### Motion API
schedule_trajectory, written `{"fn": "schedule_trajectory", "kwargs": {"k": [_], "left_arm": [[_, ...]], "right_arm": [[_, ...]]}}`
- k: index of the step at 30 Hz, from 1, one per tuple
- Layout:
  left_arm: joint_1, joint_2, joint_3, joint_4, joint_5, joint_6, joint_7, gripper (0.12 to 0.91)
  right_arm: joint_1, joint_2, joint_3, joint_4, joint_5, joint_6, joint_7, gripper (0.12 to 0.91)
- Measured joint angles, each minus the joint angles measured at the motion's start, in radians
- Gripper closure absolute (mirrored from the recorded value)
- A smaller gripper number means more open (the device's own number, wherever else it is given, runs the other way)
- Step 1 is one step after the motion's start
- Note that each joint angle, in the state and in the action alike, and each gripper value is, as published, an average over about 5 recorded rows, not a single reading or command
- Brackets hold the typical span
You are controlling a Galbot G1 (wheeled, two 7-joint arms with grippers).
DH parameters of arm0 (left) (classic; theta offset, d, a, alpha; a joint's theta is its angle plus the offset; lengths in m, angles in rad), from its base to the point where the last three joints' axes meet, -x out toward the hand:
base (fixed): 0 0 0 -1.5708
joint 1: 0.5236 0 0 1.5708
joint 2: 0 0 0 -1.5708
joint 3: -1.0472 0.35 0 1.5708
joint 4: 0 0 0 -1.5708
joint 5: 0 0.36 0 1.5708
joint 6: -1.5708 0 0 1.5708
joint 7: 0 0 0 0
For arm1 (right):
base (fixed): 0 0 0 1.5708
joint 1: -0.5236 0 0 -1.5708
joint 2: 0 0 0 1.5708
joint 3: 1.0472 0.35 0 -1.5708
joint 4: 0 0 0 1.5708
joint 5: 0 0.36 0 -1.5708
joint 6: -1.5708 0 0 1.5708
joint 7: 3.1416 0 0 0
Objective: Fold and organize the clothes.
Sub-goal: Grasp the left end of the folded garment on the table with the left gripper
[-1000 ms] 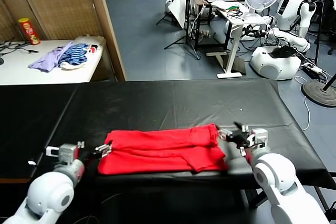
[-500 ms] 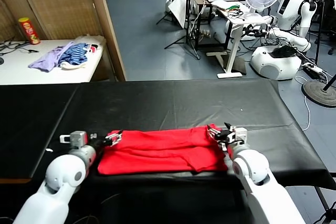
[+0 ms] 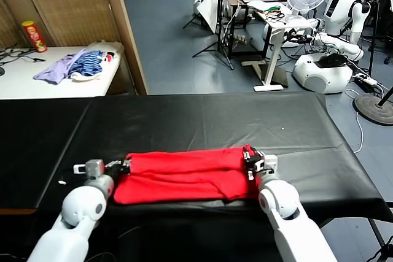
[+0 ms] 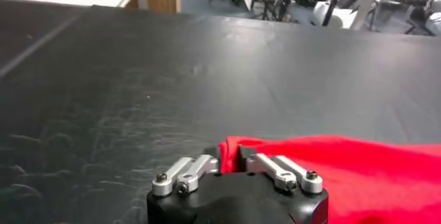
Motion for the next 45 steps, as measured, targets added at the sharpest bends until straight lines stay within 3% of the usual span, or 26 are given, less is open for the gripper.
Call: {"fn": "schedule_trajectory", "kwargs": {"k": [4, 7, 15, 18, 23, 31, 34, 37, 45], "left_arm": [[0.0, -0.02, 0.001, 0.011, 0.073, -0.047, -0.001, 0.894], [-0.008, -0.025, 0.0, 0.015, 0.086, -0.067, 0.008, 0.833], [-0.013, -0.01, -0.013, -0.006, 0.041, -0.074, 0.034, 0.402], [-0.002, -0.004, -0.027, -0.024, -0.007, -0.066, 0.036, 0.277], [0.028, -0.006, -0.059, -0.062, -0.093, -0.044, 0.025, 0.234], [0.088, -0.045, -0.076, -0.082, -0.096, -0.037, 0.022, 0.235], [0.11, -0.061, -0.076, -0.079, -0.065, -0.045, 0.031, 0.282], [0.129, -0.076, -0.076, -0.074, -0.039, -0.054, 0.037, 0.396], [0.151, -0.106, -0.068, -0.077, 0.039, -0.093, 0.052, 0.814]], "right_arm": [[-0.006, 0.0, 0.007, 0.008, 0.018, 0.006, -0.024, 0.84], [-0.017, -0.01, 0.017, 0.024, 0.023, 0.005, -0.052, 0.703], [-0.056, -0.05, 0.048, 0.077, 0.039, 0.005, -0.088, 0.285], [-0.067, -0.063, 0.059, 0.097, 0.05, 0.005, -0.087, 0.235], [-0.076, -0.076, 0.068, 0.123, 0.062, 0.005, -0.086, 0.228], [-0.08, -0.08, 0.062, 0.144, 0.065, 0.004, -0.088, 0.227], [-0.084, -0.083, 0.061, 0.15, 0.064, 0.004, -0.089, 0.227], [-0.087, -0.087, 0.061, 0.155, 0.061, 0.005, -0.09, 0.227], [-0.096, -0.081, 0.059, 0.164, 0.031, 0.008, -0.09, 0.227]]}}
